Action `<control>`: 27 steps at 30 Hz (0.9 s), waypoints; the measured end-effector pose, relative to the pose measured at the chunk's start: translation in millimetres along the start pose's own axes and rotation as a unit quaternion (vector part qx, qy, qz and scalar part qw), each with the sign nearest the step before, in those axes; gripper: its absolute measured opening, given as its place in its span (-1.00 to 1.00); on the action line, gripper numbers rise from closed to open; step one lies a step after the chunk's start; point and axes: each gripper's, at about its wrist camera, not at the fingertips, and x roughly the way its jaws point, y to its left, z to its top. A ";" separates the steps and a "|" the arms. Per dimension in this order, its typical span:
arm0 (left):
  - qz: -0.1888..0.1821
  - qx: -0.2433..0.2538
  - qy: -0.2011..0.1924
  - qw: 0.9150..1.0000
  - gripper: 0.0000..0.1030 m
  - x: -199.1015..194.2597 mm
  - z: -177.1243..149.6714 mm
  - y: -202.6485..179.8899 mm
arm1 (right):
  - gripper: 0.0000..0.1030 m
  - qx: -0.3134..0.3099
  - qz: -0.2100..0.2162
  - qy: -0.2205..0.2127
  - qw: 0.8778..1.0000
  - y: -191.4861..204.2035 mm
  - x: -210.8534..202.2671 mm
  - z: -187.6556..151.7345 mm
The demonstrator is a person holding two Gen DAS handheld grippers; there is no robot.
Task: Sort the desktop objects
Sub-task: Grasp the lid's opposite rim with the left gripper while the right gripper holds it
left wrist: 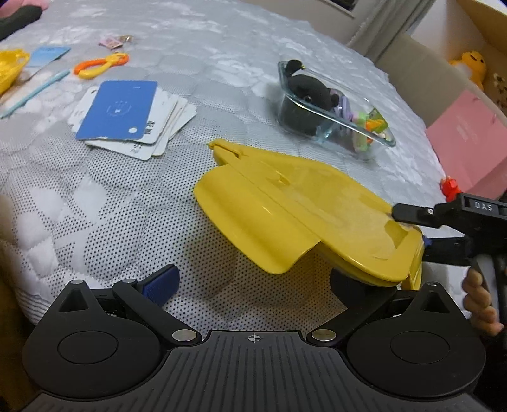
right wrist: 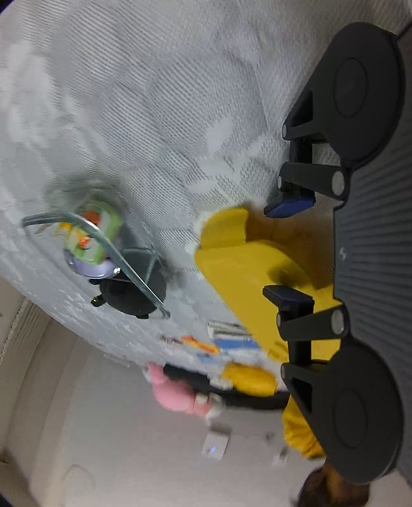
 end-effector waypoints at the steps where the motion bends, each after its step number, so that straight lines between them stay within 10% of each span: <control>1: 0.001 0.001 0.000 1.000 1.00 0.2 0.0 -0.2 | -0.01 0.003 0.007 0.002 1.000 -0.3 6.1 1.9; 10: -0.009 -0.007 0.002 1.000 1.00 2.7 6.5 0.4 | -0.58 -0.001 0.067 -0.025 0.997 1.9 15.2 7.5; 27: -0.047 0.088 -0.027 0.995 1.00 47.4 5.0 -54.3 | -0.66 0.127 0.126 -0.097 0.979 -80.0 -57.9 4.5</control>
